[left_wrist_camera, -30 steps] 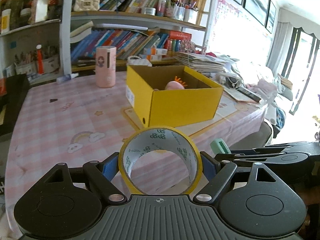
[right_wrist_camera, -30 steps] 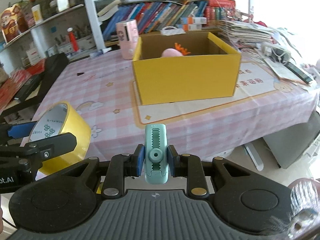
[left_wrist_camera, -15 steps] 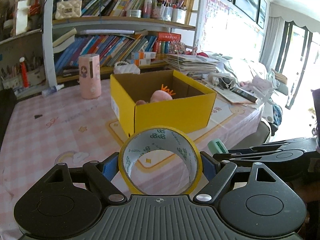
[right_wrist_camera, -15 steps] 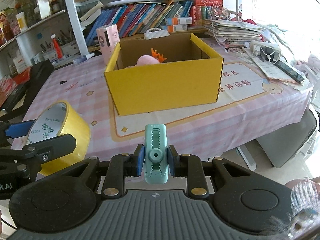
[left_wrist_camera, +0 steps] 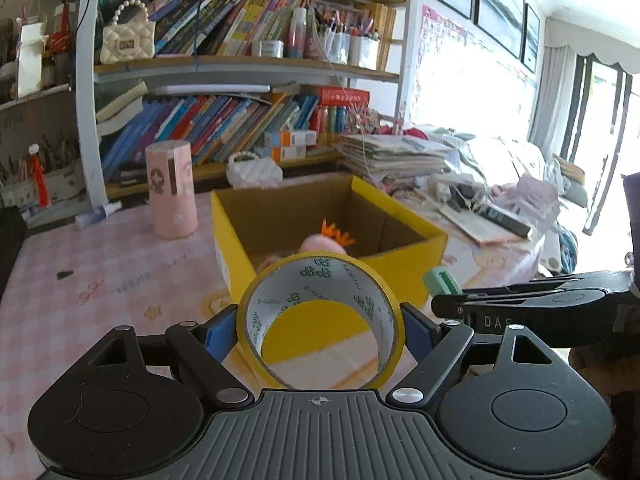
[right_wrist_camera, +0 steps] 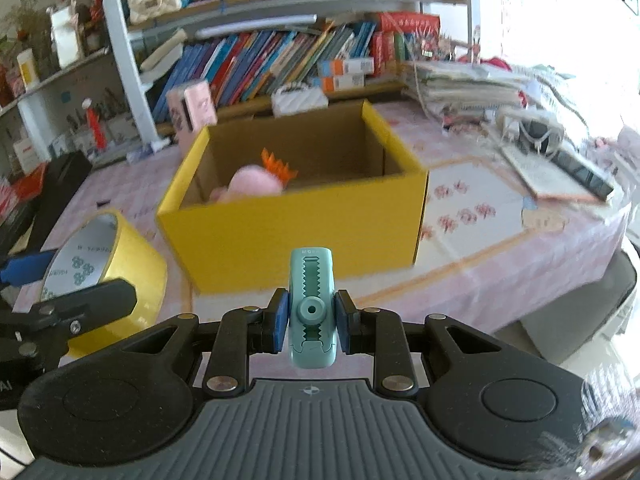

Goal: Organize objects
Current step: 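Lift the tape roll and green clip and carry both toward the yellow box, then open the left tool dropping the tape into the box while the right tool releases the clip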

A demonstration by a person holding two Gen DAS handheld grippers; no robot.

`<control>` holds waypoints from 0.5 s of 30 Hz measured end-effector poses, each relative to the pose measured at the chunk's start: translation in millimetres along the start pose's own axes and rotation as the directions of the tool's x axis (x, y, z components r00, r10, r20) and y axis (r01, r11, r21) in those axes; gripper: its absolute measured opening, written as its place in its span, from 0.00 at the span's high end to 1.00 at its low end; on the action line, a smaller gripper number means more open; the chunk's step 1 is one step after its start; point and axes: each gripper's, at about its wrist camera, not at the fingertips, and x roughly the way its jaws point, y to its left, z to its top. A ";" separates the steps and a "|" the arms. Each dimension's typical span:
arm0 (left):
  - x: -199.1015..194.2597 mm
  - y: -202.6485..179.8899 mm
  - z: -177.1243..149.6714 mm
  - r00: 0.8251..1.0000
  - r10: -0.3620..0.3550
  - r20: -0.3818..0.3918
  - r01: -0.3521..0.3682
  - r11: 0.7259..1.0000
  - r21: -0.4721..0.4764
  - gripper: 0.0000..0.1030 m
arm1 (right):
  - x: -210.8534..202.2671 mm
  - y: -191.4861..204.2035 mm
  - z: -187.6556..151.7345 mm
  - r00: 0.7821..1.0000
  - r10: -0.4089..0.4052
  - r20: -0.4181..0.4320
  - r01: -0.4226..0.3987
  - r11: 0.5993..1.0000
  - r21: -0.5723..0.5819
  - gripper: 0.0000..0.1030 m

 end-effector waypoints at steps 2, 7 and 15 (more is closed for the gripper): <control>7.6 -1.0 7.9 1.000 0.008 0.014 -0.008 1.000 -0.009 0.18 | 4.7 -5.3 10.4 1.000 0.002 0.031 -0.001 1.000 -0.018 0.78; 26.0 -6.0 27.3 0.998 0.033 0.047 -0.032 0.999 -0.023 0.18 | 20.3 -17.9 37.9 0.995 0.018 0.099 -0.010 0.997 -0.079 0.78; 53.6 -14.8 49.7 0.994 0.089 0.064 -0.087 0.996 -0.035 0.18 | 61.3 -33.5 77.8 0.989 0.065 0.132 -0.043 0.986 -0.163 0.78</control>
